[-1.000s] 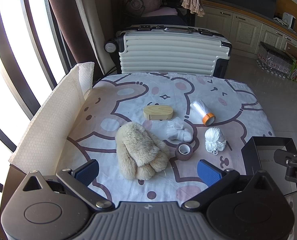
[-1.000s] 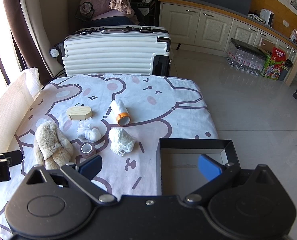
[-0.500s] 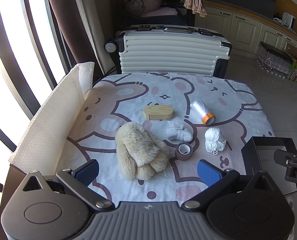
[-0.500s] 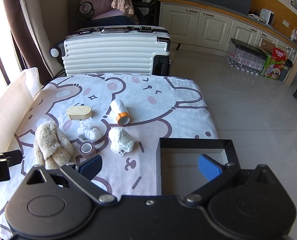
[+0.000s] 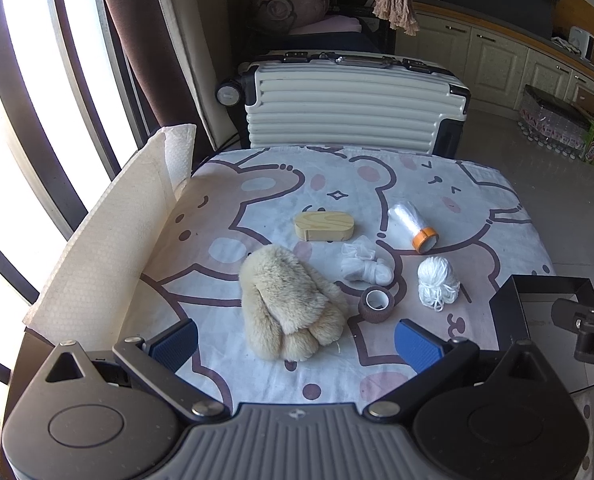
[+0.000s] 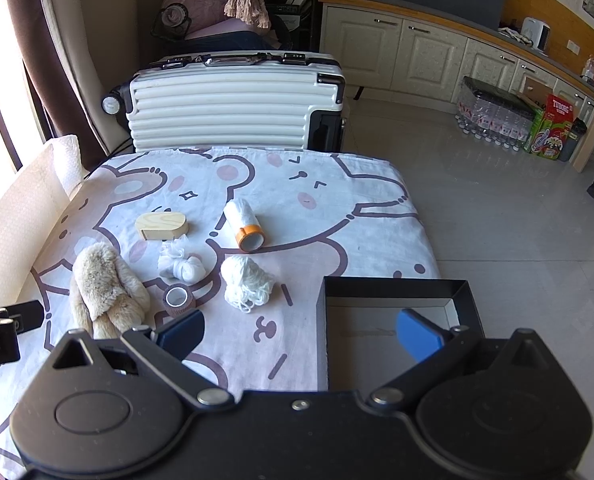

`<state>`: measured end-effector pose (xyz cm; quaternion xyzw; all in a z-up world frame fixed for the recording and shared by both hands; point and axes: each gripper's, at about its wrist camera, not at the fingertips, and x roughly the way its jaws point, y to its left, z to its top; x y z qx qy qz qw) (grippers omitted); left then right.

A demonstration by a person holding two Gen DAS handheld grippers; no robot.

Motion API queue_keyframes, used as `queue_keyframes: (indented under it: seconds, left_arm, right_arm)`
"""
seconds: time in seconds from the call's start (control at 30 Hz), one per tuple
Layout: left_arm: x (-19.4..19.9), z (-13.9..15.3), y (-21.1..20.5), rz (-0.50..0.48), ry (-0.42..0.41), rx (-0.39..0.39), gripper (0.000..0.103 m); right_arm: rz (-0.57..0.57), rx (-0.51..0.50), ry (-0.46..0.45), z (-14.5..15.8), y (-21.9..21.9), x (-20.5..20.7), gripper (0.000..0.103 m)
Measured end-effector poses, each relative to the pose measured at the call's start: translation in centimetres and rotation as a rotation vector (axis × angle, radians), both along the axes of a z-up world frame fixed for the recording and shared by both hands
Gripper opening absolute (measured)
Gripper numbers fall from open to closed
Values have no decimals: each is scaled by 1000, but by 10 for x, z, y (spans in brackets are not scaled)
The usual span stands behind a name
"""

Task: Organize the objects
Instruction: 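Move the left tool to the fluffy plush while the right tool approaches the brown tape roll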

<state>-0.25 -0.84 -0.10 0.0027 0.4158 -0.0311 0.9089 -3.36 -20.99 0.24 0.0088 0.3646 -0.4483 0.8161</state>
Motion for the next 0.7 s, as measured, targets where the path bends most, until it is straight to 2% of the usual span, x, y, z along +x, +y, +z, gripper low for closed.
queue_keyframes:
  seconds: [0.1,0.13,0.7]
  left_arm:
    - [-1,-1,9,15,-4,6,103]
    - [-1,-1,11,21,-6,9,103]
    - [-3,-1,65,120,-8,36,103]
  right_arm:
    - [2,1,-2,1,3,3,103]
    - [-76,-17,-9,1,4,5,103]
    - [-39,-5,4,-3,21,47,103]
